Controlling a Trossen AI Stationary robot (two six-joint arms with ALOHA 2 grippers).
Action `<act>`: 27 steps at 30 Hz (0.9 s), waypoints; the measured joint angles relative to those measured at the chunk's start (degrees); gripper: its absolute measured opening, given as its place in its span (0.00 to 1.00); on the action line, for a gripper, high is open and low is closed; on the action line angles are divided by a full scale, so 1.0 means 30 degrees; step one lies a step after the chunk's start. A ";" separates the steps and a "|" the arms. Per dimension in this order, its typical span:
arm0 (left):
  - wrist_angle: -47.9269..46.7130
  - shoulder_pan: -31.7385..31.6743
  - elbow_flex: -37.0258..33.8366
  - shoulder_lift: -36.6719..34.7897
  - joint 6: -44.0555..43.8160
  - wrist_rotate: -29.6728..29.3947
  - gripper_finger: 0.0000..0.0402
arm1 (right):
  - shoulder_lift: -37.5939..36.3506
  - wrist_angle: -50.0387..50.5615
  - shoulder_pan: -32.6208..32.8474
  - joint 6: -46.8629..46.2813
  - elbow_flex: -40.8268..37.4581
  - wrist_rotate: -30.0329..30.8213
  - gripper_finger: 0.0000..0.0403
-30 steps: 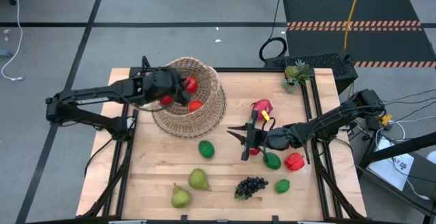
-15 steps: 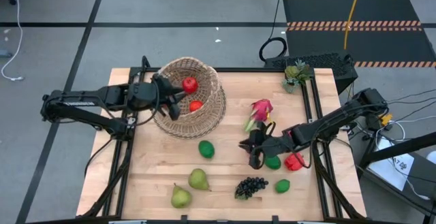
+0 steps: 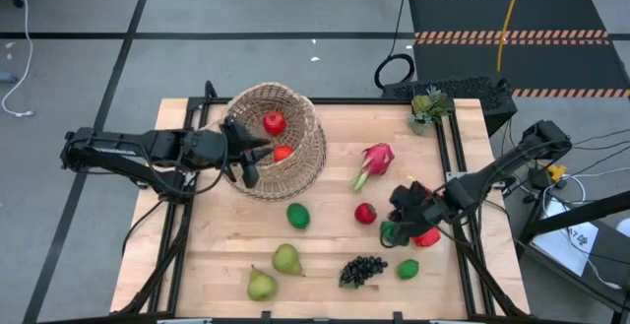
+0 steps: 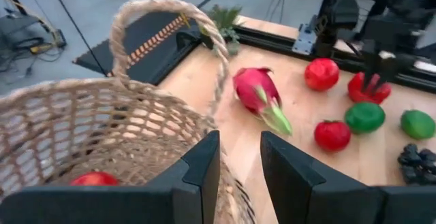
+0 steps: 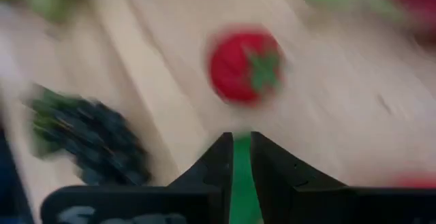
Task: Build produce basket
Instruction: Put the apple into the basket
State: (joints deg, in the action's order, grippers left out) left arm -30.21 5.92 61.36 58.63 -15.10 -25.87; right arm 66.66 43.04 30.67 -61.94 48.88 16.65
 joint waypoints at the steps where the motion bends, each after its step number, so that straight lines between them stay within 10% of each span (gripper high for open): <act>1: -0.0042 0.0185 -0.0006 0.0022 -0.0098 0.0079 0.27 | -0.0018 0.1011 0.0178 -0.0755 0.0000 -0.0426 0.13; 15: 0.0845 0.3385 -0.0007 0.0711 -0.0443 0.0215 0.27 | -0.0004 0.7691 0.1332 -0.7205 -0.0007 -0.3581 0.49; 27: 0.1644 0.3612 -0.0007 0.0709 0.0399 0.0110 0.27 | -0.0003 1.0353 0.1314 -0.6896 -0.0007 -0.3557 0.50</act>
State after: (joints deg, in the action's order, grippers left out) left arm -25.27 16.75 61.34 60.75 -13.90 -25.54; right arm 66.65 74.10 34.61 -82.63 48.86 5.98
